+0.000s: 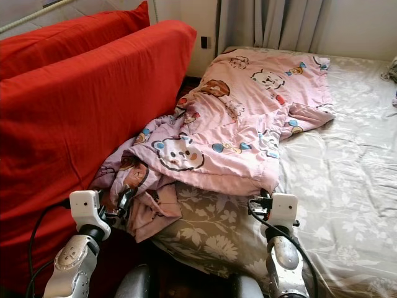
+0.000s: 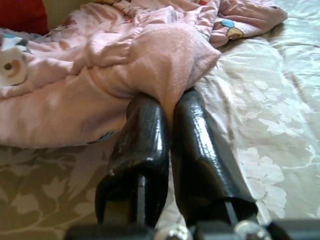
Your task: Clean up the room
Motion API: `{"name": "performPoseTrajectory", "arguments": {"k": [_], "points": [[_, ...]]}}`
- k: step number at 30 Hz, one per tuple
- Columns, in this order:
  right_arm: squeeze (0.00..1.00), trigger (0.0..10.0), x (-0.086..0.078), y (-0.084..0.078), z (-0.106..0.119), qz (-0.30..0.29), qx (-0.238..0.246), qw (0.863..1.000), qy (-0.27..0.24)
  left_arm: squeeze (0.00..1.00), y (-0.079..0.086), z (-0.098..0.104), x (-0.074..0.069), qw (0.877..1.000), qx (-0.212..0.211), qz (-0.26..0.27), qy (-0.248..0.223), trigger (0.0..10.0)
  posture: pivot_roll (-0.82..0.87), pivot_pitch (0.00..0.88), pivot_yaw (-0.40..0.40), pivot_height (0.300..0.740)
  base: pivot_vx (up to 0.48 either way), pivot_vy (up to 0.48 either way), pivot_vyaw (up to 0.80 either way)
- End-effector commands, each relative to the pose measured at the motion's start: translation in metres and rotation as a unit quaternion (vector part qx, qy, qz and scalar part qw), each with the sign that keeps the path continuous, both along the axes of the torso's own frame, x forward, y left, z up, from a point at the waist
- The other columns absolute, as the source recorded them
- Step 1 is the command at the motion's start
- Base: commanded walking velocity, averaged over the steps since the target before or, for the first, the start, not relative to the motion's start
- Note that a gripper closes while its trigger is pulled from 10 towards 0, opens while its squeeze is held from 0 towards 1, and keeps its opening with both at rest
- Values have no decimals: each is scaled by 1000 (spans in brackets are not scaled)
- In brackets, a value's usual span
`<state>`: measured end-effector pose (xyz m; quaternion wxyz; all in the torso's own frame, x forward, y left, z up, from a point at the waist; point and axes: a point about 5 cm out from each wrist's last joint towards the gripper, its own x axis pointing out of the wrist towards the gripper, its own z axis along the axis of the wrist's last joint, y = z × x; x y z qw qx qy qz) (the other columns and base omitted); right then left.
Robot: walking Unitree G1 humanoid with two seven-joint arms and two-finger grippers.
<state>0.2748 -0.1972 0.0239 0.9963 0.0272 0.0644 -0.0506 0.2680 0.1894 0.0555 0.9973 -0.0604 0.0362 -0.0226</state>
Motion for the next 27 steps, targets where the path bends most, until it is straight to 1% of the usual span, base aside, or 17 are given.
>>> {"name": "performPoseTrajectory", "arguments": {"k": [1,3,8,15,27], "points": [[0,10000,1,0,4,0,-1,1000,-7,0,2,0,-1,1000,1,6,-4,10000,-28,28,23,688,0,0,0],[0,10000,1,0,3,-2,-2,1000,-6,0,3,-1,-1,1000,1,7,-2,10000,-29,28,24,708,0,0,0],[0,10000,1,-3,5,-10,-5,1000,-9,0,4,-2,-1,1000,1,7,-1,10000,-29,23,26,738,0,0,0],[0,10000,1,-3,5,-13,-2,1000,-9,0,5,-5,-2,1000,3,9,3,10000,-26,19,28,740,0,0,0],[0,10000,1,-4,5,-17,-2,1000,-7,0,2,-8,-4,1000,-2,5,9,10000,-29,4,34,740,0,0,0]]}}
